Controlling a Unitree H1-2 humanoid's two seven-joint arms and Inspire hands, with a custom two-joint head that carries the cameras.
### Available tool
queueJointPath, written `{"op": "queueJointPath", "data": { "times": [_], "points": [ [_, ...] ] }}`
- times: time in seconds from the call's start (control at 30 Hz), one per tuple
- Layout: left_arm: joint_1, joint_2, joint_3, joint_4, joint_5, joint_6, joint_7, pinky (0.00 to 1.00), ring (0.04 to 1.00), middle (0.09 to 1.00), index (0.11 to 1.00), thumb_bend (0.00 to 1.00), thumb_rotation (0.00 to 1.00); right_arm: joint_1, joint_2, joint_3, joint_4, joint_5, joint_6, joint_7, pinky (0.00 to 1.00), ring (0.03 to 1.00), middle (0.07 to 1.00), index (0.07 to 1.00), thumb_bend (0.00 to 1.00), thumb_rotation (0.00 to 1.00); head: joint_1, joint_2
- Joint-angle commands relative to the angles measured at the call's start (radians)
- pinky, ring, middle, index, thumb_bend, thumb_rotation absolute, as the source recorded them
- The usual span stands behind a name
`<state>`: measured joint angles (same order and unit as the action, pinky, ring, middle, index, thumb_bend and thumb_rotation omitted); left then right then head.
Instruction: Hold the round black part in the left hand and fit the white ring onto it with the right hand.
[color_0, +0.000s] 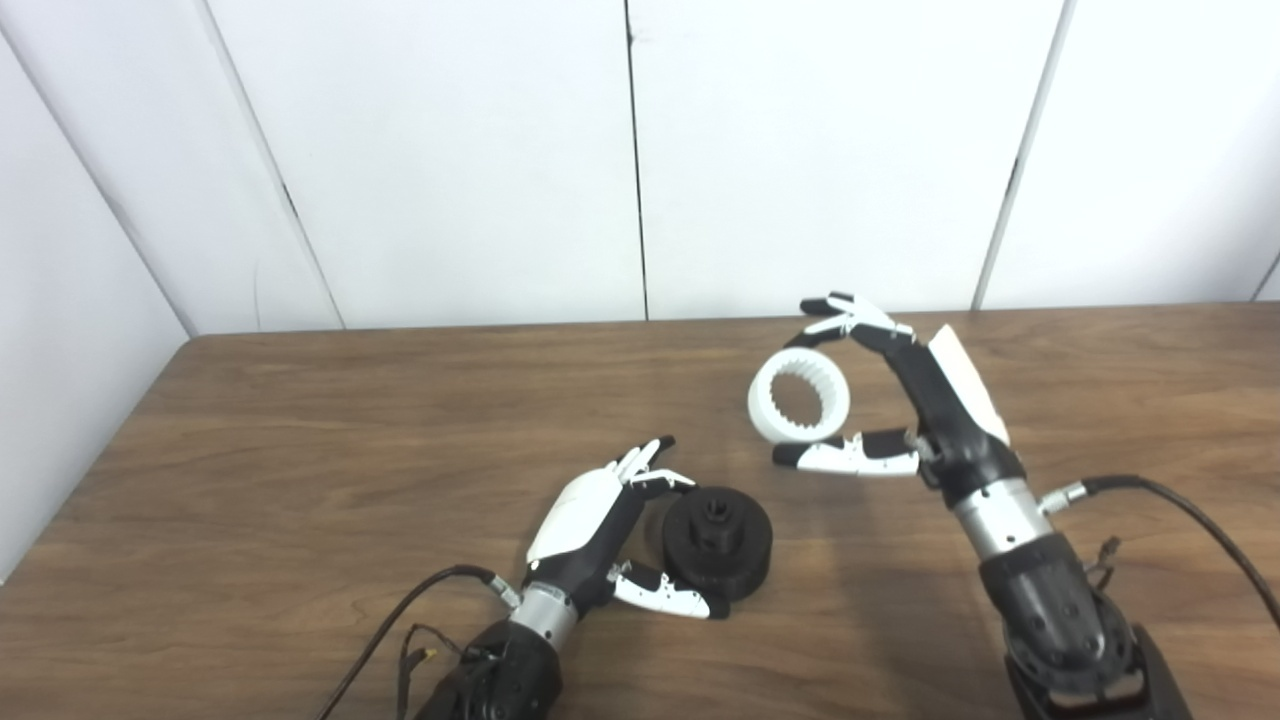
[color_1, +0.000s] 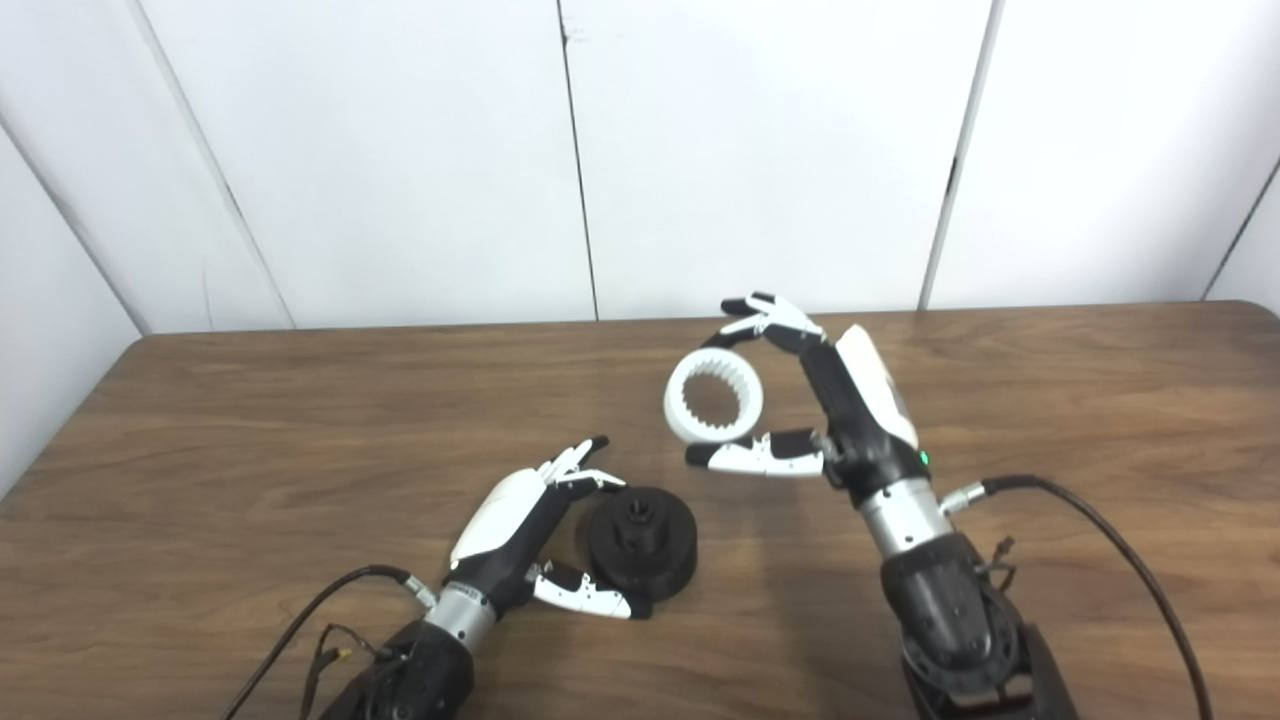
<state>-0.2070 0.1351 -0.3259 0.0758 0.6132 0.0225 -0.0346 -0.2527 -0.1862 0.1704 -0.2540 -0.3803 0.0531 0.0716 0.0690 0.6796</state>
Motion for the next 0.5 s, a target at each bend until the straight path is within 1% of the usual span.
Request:
{"op": "queueJointPath", "data": {
  "times": [0.0,0.07,0.23,0.37,0.47],
  "points": [
    [-0.035,0.001,-0.002,0.001,0.018,-0.003,0.011,1.0,1.0,1.0,0.643,0.9,0.27,-0.022,0.014,0.003,-0.054,0.002,0.005,0.012,0.9,0.913,0.825,0.481,0.52,0.14,0.001,0.001],
    [-0.036,0.0,-0.003,0.002,0.018,-0.002,0.01,1.0,1.0,1.0,0.644,0.9,0.27,-0.008,0.016,0.01,-0.071,0.0,0.014,0.025,0.91,0.917,0.827,0.481,0.52,0.14,0.003,0.001],
    [-0.035,-0.001,-0.003,0.0,0.016,-0.001,0.01,1.0,1.0,1.0,0.643,0.9,0.26,0.013,0.017,0.03,-0.101,-0.015,0.033,0.056,0.88,0.909,0.827,0.482,0.52,0.14,0.0,0.002],
    [-0.035,-0.001,-0.004,0.001,0.017,-0.003,0.01,1.0,1.0,1.0,0.643,0.9,0.27,0.011,0.019,0.046,-0.103,-0.025,0.053,0.081,0.86,0.905,0.828,0.482,0.52,0.14,0.0,0.004],
    [-0.035,-0.002,-0.004,-0.001,0.016,0.001,0.007,1.0,1.0,1.0,0.644,0.9,0.27,-0.001,0.025,0.049,-0.089,-0.016,0.062,0.098,0.88,0.909,0.826,0.481,0.52,0.14,0.0,0.004]
  ]
}}
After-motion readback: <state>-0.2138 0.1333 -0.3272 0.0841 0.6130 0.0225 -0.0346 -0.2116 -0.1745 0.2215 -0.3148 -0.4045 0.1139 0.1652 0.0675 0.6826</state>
